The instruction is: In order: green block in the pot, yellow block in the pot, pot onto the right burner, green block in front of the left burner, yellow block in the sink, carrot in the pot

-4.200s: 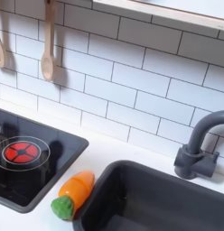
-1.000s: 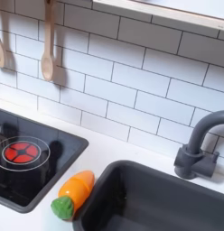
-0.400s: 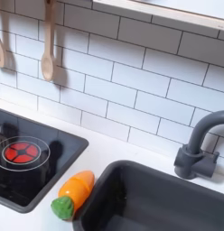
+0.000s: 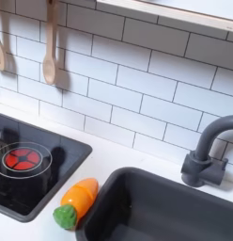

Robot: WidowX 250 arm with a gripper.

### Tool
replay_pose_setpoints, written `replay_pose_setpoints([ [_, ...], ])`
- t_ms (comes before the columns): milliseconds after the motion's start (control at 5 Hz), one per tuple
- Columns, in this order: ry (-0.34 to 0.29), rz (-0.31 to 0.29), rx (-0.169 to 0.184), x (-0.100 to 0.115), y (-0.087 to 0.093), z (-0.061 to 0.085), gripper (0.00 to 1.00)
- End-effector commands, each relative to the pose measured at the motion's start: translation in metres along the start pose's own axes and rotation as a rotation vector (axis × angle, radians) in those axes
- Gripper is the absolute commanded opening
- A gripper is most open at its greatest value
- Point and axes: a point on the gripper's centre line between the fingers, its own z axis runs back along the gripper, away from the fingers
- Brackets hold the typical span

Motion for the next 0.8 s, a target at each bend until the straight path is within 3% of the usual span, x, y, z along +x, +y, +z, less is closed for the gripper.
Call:
replay_pose_setpoints([
  [0, 0.012, -0.088, -0.005, 0.0007, -0.0117, -0.0058, 1.00],
  [200, 0.012, -0.154, -0.015, 0.0013, -0.0203, -0.0075, 1.00],
  [400, -0.004, -0.164, -0.002, 0.0015, -0.0199, -0.0059, 1.00],
  [600, 0.000, -0.175, -0.015, 0.0037, -0.0188, -0.0107, 1.00],
])
